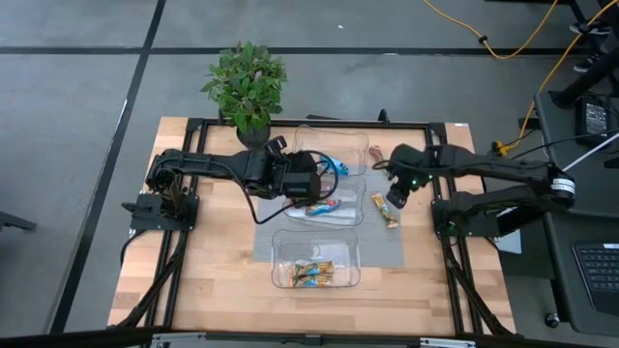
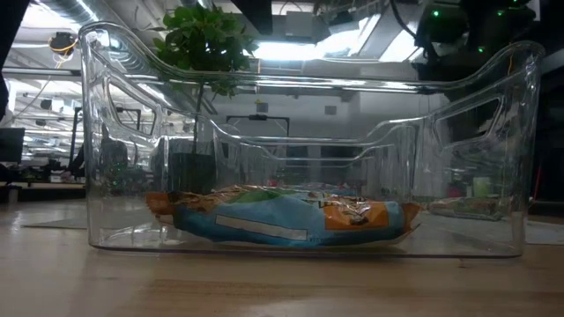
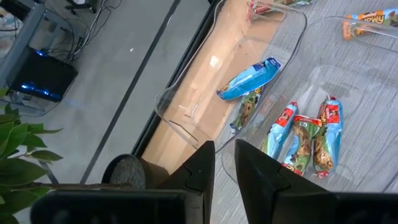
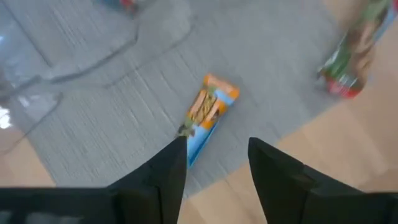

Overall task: Pick and place Granola Bars by type
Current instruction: Put the yellow granola bar into the bottom transparent bin

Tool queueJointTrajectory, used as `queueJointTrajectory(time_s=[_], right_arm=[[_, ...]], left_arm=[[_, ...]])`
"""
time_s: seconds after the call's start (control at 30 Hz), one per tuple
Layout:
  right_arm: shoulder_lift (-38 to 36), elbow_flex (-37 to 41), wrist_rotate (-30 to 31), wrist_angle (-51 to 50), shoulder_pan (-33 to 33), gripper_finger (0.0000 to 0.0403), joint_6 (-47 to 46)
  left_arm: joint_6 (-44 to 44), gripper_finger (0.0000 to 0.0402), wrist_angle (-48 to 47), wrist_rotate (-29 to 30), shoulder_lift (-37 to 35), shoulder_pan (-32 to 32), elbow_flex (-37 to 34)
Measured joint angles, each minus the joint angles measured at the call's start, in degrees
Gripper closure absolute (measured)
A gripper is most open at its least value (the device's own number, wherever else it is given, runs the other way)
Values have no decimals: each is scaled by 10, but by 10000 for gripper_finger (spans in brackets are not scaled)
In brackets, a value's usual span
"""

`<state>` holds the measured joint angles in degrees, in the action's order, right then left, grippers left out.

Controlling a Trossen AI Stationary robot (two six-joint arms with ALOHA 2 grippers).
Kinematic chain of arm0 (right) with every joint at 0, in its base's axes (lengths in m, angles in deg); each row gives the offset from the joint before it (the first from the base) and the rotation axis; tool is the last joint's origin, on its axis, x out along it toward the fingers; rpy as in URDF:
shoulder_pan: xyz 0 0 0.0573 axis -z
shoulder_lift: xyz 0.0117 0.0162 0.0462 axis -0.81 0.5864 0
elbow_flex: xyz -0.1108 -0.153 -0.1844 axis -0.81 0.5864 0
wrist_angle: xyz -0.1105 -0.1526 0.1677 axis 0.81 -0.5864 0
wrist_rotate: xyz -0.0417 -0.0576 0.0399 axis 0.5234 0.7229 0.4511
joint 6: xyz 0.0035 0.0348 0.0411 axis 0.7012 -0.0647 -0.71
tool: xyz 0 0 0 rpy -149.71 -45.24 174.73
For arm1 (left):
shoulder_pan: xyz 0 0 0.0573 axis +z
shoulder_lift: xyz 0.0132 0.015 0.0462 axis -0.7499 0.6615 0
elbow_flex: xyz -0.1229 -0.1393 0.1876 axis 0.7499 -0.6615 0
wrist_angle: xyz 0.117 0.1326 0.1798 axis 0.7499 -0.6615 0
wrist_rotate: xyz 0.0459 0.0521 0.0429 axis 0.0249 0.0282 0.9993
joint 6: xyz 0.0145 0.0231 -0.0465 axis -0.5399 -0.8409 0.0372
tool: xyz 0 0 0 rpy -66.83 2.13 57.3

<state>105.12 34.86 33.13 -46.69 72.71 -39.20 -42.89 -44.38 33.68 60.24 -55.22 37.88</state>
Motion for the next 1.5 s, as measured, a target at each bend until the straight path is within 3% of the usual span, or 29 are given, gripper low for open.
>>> queueJointTrajectory(time_s=[0.17, 0.43, 0.57, 1.0, 1.5], right_arm=[[0, 45, -19, 64, -30, 219, -27], [6, 102, 1, 115, -43, 124, -105], [14, 117, 20, 117, -43, 98, -123], [50, 120, 15, 153, -59, 108, -142], [156, 120, 45, 194, -99, 108, -164]], left_arm=[[0, 348, 0, 0, 0, 0, 0], [9, 347, 0, -5, 0, -8, 0], [10, 347, 0, -5, 0, -12, 0], [17, 348, 0, -5, 0, -12, 0], [17, 351, 0, -5, 0, -12, 0]])
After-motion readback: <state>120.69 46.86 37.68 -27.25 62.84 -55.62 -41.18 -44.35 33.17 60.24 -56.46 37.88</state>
